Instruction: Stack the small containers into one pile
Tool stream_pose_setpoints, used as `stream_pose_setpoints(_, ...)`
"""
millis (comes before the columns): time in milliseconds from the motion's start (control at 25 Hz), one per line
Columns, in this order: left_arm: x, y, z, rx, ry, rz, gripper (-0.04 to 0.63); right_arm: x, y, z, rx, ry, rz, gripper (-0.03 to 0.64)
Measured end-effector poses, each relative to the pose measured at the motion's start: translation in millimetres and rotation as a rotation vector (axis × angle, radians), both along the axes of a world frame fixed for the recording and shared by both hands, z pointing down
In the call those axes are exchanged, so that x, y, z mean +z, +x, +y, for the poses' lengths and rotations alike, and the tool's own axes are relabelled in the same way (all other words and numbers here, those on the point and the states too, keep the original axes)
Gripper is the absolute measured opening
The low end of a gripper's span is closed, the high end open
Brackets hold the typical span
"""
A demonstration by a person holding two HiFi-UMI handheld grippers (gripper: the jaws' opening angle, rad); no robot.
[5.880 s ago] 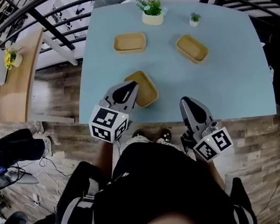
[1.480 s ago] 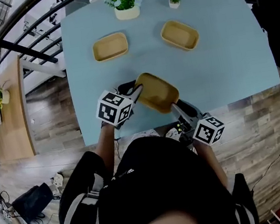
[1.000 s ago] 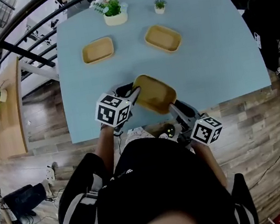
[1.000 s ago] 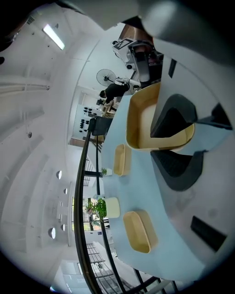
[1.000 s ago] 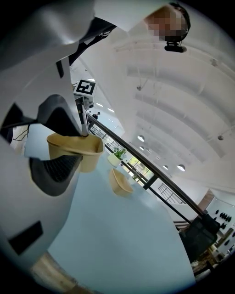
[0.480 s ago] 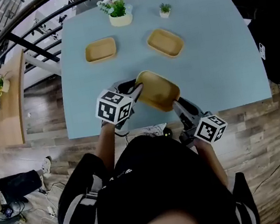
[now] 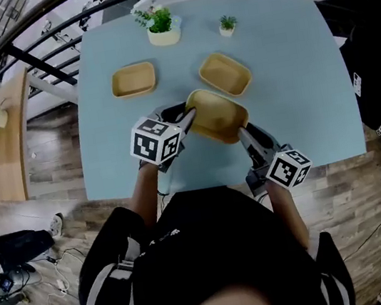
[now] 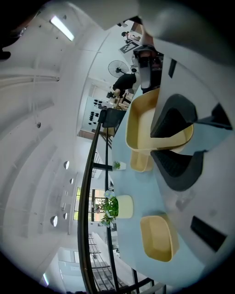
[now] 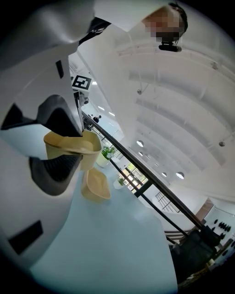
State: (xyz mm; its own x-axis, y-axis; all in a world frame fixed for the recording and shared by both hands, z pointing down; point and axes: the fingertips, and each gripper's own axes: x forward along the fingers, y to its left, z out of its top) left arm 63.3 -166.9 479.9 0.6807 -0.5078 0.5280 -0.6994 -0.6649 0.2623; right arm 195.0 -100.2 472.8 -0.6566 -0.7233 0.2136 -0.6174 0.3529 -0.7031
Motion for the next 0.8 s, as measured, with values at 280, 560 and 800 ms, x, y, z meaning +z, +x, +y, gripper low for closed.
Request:
stream_pose_setpoints(280,-9.4,7.8,-48.4,-0.010,0.040,-0.017,0.089,-3.3,5.8,-42.1,0.011,0.006,-0.026,0.124)
stream_pose_setpoints(560,-2.6,17.7,-83.9,-0.039,0.023,0.001,0.089,4.7,15.4,-75.9,0.035,-0.011,-0.024,0.124)
stream_pose_setpoints(800,5.0,25.4,-113.2,-0.069,0.015,0.015,0.089,12.7,23.7,-104.6,0.046,-0.021,-0.019,0.124)
